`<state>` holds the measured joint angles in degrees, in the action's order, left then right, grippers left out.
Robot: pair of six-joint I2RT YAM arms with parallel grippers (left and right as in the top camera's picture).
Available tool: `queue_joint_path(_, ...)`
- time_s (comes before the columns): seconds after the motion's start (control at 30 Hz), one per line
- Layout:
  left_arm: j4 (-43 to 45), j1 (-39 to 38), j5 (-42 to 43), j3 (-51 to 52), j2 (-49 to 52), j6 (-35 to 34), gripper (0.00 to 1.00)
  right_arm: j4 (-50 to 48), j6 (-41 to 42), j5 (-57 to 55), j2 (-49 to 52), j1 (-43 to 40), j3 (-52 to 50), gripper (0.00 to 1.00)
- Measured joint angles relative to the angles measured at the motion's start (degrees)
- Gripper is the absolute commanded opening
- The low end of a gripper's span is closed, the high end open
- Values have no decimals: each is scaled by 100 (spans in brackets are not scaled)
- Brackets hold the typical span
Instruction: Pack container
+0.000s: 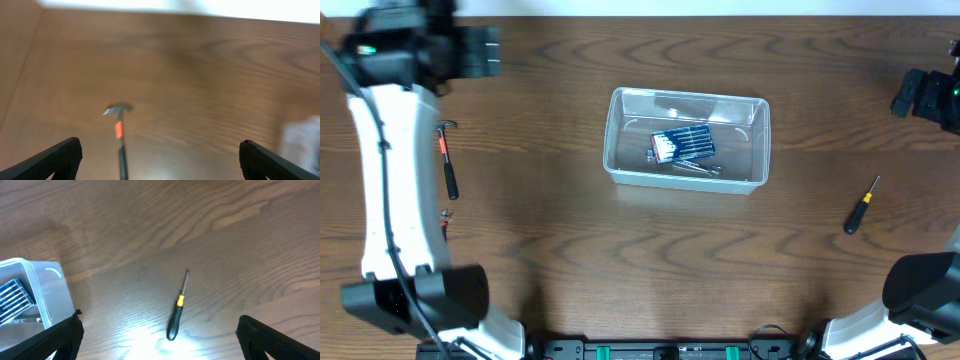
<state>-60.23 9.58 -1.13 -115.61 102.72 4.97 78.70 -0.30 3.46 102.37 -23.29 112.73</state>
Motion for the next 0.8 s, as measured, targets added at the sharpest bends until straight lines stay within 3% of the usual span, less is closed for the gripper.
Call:
queue_joint_path(0.53, 107, 1237, 74, 90, 2367, -643, 98, 398, -2, 68, 0, 0, 0, 99)
queue_joint_path(0.7, 225, 1276, 72, 92, 2446, -1567, 99, 575, -4, 81, 0, 0, 0, 99)
queue_joint_path(0.8, 256, 1228, 72, 92, 2448, -2476, 99, 704, -11, 87, 0, 0, 0, 99)
